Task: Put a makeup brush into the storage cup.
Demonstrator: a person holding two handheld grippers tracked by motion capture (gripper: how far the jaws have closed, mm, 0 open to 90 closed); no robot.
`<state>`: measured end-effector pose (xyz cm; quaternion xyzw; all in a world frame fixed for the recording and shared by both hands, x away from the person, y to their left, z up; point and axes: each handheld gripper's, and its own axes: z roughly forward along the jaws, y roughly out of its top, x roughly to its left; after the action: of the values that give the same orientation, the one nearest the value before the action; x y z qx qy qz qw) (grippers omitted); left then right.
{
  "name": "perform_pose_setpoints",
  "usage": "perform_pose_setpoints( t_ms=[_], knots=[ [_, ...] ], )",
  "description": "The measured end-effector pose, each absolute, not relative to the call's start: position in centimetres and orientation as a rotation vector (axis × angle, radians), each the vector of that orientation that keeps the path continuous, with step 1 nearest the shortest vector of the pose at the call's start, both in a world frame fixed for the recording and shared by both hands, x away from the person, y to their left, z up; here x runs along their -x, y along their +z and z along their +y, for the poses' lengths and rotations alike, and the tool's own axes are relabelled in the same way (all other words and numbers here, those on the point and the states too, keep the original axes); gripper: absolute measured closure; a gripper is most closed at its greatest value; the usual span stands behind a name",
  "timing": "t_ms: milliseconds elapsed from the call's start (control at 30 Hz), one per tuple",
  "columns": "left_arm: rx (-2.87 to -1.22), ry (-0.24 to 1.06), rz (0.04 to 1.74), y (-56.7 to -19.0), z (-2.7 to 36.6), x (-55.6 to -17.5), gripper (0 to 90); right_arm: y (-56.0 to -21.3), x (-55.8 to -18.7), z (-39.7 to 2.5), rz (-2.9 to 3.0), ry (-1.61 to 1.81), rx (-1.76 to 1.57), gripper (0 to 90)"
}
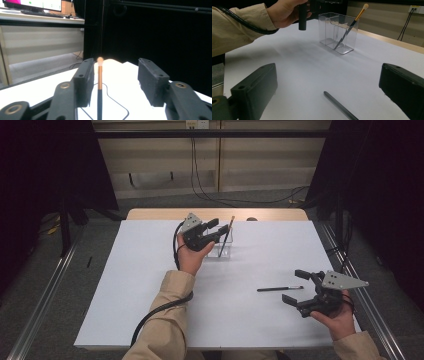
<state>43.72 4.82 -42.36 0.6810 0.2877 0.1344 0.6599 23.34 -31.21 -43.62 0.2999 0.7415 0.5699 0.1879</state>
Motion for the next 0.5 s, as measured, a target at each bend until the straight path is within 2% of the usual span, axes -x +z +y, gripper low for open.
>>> perform_pose_setpoints(
  t_ms=[133,500],
  knots=[
    [-1.537,0.29,0.636,-42.12,4.89,-43.66,36.9,-43.64,-23.35,-31.18,2.096,1.598,-0.842,1.3],
    [-1.524,0.232,0.579,-41.89,5.48,-43.44,22.0,-43.66,-23.34,-31.17,2.096,1.595,-0.845,1.3]
  ],
)
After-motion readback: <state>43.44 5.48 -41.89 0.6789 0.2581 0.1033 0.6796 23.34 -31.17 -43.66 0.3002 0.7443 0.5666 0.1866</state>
